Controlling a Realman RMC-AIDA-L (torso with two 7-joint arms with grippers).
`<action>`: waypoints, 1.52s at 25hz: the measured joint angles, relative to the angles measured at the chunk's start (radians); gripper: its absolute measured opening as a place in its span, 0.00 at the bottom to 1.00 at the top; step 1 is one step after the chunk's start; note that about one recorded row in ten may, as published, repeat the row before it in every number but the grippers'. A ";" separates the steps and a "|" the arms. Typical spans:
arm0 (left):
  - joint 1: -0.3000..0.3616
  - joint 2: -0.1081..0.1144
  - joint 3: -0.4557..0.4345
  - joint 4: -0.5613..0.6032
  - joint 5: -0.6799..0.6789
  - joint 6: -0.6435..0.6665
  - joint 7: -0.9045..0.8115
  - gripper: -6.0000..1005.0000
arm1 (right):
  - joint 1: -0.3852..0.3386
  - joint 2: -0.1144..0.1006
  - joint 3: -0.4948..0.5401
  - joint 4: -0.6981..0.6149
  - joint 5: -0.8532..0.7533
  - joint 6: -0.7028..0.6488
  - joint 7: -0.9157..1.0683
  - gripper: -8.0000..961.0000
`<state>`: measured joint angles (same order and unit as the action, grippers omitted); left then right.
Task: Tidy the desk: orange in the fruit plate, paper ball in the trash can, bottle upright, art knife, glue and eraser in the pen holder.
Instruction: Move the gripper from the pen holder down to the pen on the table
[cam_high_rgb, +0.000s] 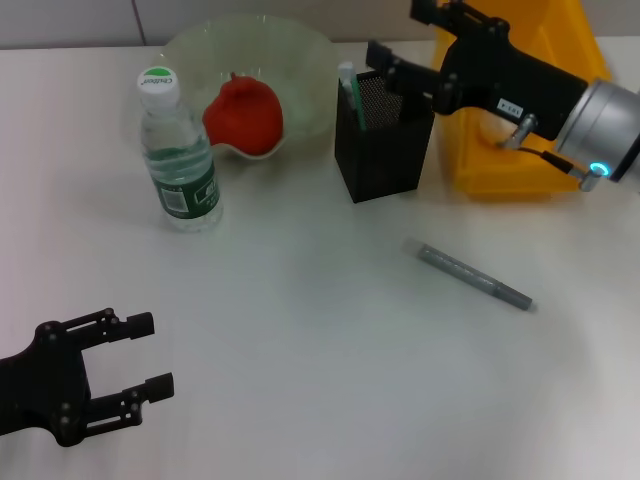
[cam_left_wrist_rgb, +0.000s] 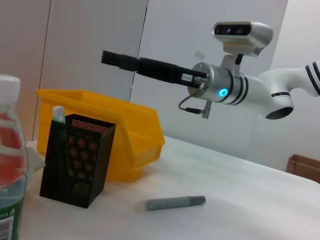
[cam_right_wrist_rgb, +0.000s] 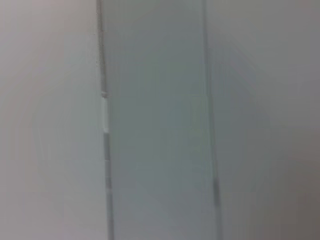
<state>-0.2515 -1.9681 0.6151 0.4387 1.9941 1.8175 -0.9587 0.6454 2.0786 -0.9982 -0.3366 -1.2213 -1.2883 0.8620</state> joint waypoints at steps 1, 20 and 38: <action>0.000 0.000 0.000 0.000 0.000 0.000 0.000 0.72 | -0.001 -0.001 -0.001 -0.001 -0.014 -0.023 0.009 0.85; -0.003 0.000 0.000 0.000 0.000 0.009 0.000 0.72 | -0.079 -0.021 0.002 -0.141 -0.216 -0.218 0.174 0.85; -0.004 -0.002 0.000 -0.001 0.000 0.016 -0.011 0.72 | 0.041 -0.046 0.005 -0.628 -1.033 -0.337 1.039 0.85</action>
<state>-0.2550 -1.9698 0.6151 0.4382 1.9940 1.8332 -0.9694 0.6868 2.0326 -0.9931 -0.9647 -2.2539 -1.6255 1.9010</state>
